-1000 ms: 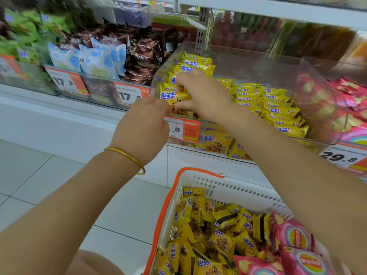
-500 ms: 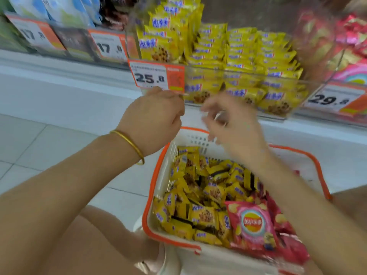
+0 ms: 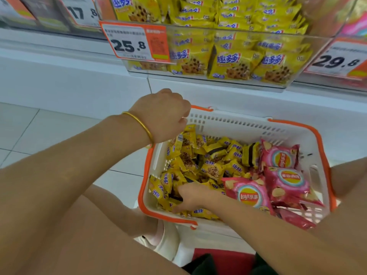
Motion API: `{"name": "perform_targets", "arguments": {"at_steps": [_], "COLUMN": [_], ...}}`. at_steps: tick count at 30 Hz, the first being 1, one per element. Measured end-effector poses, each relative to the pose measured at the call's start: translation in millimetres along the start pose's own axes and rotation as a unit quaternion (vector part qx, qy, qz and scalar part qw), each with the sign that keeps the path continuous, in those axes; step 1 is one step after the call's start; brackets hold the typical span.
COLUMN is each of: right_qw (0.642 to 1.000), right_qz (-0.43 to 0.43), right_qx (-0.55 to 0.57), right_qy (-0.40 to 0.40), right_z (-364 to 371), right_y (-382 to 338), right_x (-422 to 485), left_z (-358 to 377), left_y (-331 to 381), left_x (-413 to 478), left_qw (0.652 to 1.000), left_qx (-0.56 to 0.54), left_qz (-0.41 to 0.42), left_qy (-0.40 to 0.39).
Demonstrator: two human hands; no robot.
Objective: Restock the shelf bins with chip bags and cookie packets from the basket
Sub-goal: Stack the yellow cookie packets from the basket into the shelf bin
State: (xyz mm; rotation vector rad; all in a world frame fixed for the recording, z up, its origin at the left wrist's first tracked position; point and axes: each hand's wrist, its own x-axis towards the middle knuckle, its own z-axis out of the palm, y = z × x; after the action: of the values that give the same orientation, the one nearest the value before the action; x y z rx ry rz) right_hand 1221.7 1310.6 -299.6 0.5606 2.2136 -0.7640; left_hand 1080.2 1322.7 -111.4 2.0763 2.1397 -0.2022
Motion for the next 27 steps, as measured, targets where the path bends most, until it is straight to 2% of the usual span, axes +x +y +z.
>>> {"name": "perform_targets", "arguments": {"at_steps": [4,8,10,14,17,20,22,24,27], "right_qw": [0.999,0.986,0.962,0.889,0.845,0.816,0.805,0.803,0.857], "right_qz": [0.003,0.009,0.007,-0.032,-0.07,-0.099,-0.103,-0.109,-0.11], "right_qx": [0.031,0.158,0.27,0.456,0.53,0.569,0.583,0.576,0.424], "right_qy": [-0.02,-0.053,-0.044,-0.005,-0.012,0.0,0.032,0.108,0.273], "right_z": [-11.5,-51.1,-71.4,-100.9,-120.7,-137.4,-146.2,-157.4,-180.2], "right_y": [7.6,34.3,51.3,75.5,77.7,71.4,63.1,50.0,23.2], "right_x": [-3.1,-27.6,-45.7,-73.7,-90.9,-106.9,-117.0,-130.7,-158.3], "left_z": [-0.3,1.1,1.9,0.6,-2.6,-3.5,-6.6,-13.7,-39.0], "left_y": [0.9,2.0,4.2,8.2,6.5,4.5,1.9,-4.5,-16.5], "left_x": [0.2,0.5,1.4,6.1,11.1,14.9,16.0,16.3,8.7], "left_qw": [1.0,0.999,0.995,0.98,0.961,0.953,0.951,0.944,0.914], "left_qx": [-0.002,-0.017,-0.038,-0.114,-0.208,-0.258,-0.279,-0.311,-0.405], "left_qz": [0.0,0.009,0.02,0.054,0.046,0.039,0.03,0.019,0.003], "left_qy": [-0.01,-0.046,-0.085,-0.152,-0.174,-0.151,-0.128,-0.108,-0.036]}}
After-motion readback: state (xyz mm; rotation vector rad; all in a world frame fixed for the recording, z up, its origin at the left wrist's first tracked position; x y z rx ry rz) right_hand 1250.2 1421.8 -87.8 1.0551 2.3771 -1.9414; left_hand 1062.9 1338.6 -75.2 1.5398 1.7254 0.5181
